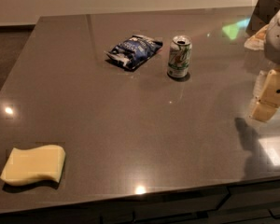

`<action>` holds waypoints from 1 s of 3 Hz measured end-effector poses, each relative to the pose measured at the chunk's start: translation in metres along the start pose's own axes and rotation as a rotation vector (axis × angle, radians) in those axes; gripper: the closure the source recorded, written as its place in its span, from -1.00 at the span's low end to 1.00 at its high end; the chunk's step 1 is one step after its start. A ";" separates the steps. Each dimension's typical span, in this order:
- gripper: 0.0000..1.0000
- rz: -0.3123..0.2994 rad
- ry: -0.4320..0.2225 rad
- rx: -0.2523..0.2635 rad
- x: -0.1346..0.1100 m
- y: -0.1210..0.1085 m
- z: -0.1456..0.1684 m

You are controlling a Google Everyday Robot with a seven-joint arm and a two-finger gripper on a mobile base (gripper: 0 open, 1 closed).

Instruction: Move sponge near blue chip bag

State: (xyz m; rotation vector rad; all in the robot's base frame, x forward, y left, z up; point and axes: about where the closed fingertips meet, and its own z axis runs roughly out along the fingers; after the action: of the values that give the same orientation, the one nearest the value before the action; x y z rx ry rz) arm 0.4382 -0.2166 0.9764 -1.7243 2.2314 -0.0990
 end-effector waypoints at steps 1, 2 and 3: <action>-1.00 0.000 0.000 0.000 0.000 0.000 0.000; -1.00 -0.025 0.003 -0.010 -0.010 0.000 0.004; -1.00 -0.091 -0.005 -0.042 -0.039 -0.001 0.022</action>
Offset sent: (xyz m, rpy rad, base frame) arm 0.0090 0.0271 -0.0108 -0.0233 0.0464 0.0777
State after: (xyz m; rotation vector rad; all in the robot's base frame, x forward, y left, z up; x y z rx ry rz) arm 0.4545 -0.1764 0.9644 -1.8463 2.1660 -0.0680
